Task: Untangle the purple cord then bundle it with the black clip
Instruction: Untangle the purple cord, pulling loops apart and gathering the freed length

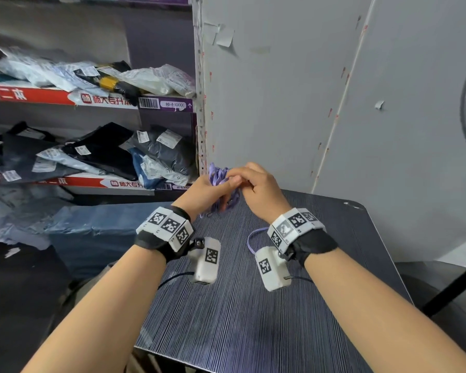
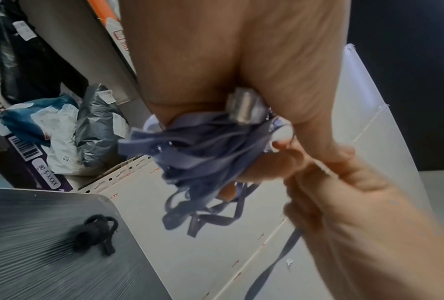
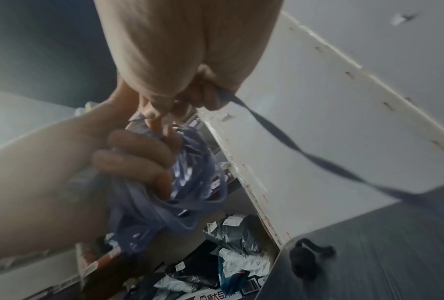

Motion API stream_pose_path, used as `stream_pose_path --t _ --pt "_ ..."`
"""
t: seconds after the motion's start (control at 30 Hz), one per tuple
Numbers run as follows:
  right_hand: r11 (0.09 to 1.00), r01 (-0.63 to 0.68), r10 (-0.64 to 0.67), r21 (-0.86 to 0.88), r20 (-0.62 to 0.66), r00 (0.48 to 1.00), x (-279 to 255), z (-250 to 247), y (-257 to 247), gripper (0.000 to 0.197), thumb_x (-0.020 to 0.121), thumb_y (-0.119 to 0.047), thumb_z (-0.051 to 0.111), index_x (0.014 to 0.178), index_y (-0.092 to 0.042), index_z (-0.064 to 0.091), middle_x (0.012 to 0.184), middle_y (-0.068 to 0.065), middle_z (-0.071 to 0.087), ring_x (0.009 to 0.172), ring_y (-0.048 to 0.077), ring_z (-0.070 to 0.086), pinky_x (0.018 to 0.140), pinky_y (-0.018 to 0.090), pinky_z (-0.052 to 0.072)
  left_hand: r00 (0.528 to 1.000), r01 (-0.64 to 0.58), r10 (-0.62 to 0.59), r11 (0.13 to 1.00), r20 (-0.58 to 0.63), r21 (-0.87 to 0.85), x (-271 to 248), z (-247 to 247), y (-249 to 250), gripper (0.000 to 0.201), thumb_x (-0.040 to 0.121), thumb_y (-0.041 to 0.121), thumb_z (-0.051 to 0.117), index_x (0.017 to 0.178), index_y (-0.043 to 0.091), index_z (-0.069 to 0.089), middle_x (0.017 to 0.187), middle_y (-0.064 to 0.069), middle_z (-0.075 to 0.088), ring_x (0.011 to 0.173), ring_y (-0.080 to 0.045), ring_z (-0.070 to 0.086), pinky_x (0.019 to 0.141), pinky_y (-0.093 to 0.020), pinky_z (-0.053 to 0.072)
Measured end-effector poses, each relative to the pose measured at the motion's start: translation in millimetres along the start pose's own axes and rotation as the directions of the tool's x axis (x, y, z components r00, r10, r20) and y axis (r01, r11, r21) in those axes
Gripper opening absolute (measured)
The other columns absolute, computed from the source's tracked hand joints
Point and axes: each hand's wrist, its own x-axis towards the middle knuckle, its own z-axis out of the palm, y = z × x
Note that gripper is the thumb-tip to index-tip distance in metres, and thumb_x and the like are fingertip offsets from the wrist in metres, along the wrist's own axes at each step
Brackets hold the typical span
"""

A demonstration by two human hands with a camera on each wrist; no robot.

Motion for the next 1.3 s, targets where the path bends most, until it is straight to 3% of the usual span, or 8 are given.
stream_pose_path --t 0.23,0.53,0.63,0.7,0.8,0.9,1.1,1.3 --pt "0.994 0.001 -0.010 -0.108 -0.081 0.997 8.3 -7.6 -2.5 0.018 0.082 -0.008 0.061 0.099 -0.010 0.065 0.086 0.005 0.059 0.075 0.022 0.058 0.065 0.033 0.048 0.981 0.117 -0.073 0.962 0.178 -0.248 0.0 1.4 8.6 0.032 0.099 0.024 0.043 0.068 0.016 0.042 0.043 0.011 0.027 0.036 -0.003 0.021 0.042 -0.018 0.018" --pt "0.994 -0.093 0.091 0.051 0.044 0.995 23.1 -15.8 21.6 0.017 0.087 -0.013 0.063 0.100 -0.014 0.074 0.074 0.010 0.052 0.065 0.011 0.049 0.063 0.010 0.036 0.941 0.188 -0.129 0.968 0.313 -0.166 -2.9 -8.4 11.2 0.045 0.097 0.043 0.037 0.061 0.016 0.033 0.044 0.010 0.030 0.035 -0.005 0.018 0.037 -0.013 0.016" --pt "0.967 -0.221 0.198 0.126 0.173 0.965 19.2 -5.0 28.9 0.025 0.092 -0.006 0.054 0.114 -0.007 0.066 0.075 -0.004 0.053 0.072 0.001 0.050 0.074 0.009 0.041 0.917 0.180 -0.089 0.962 0.390 -0.205 -2.1 -11.3 14.9 0.055 0.092 0.056 0.034 0.051 0.021 0.037 0.038 0.009 0.025 0.032 -0.007 0.015 0.051 -0.031 0.010" --pt "0.861 -0.420 0.346 0.287 0.275 0.897 13.6 4.9 30.0 0.024 0.094 -0.009 0.048 0.109 0.001 0.065 0.078 -0.006 0.062 0.077 0.009 0.056 0.093 0.031 0.048 0.915 0.160 -0.040 0.949 0.402 -0.271 -0.8 -10.9 18.4 0.056 0.088 0.057 0.028 0.043 0.024 0.038 0.037 0.010 0.023 0.031 -0.006 0.014 0.059 -0.041 0.006" --pt "0.899 -0.425 0.364 0.109 0.355 0.861 0.2 11.0 31.7 0.026 0.095 -0.028 0.042 0.087 -0.014 0.062 0.074 0.008 0.064 0.065 0.012 0.053 0.072 0.035 0.054 0.975 0.072 0.046 0.863 0.219 -0.499 7.9 -13.9 22.7 0.052 0.096 0.051 0.026 0.054 0.024 0.039 0.040 0.013 0.027 0.030 -0.002 0.019 0.045 -0.029 0.009" --pt "0.907 -0.394 0.417 -0.148 0.430 0.801 -11.5 14.2 35.0 0.032 0.100 -0.038 0.030 0.130 -0.039 0.043 0.068 0.001 0.055 0.048 0.007 0.047 0.051 0.023 0.041 0.994 -0.107 0.098 0.821 -0.047 -0.560 16.2 -21.3 23.4 0.035 0.095 0.039 0.041 0.067 0.019 0.035 0.049 0.012 0.026 0.040 -0.003 0.021 0.041 -0.016 0.021" --pt "0.865 -0.079 0.391 -0.495 0.567 0.725 -15.7 27.1 44.2 0.041 0.102 -0.033 0.022 0.142 -0.027 0.032 0.119 0.012 0.062 0.092 0.032 0.063 0.081 0.042 0.051 0.964 -0.175 0.140 0.974 -0.227 -0.143 19.7 -24.9 11.7 0.028 0.097 0.025 0.052 0.075 0.008 0.049 0.056 0.001 0.047 0.045 -0.010 0.039 0.046 -0.019 0.035" --pt "0.815 0.171 0.217 -0.554 0.565 0.796 -13.0 26.7 34.1 0.030 0.101 -0.027 0.031 0.122 -0.017 0.050 0.112 0.008 0.062 0.101 0.029 0.055 0.081 0.036 0.040 0.969 -0.019 0.057 0.987 -0.242 0.157 28.2 -20.0 -11.4 0.026 0.094 0.031 0.054 0.085 0.007 0.048 0.072 -0.009 0.052 0.060 -0.013 0.047 0.066 -0.025 0.042"
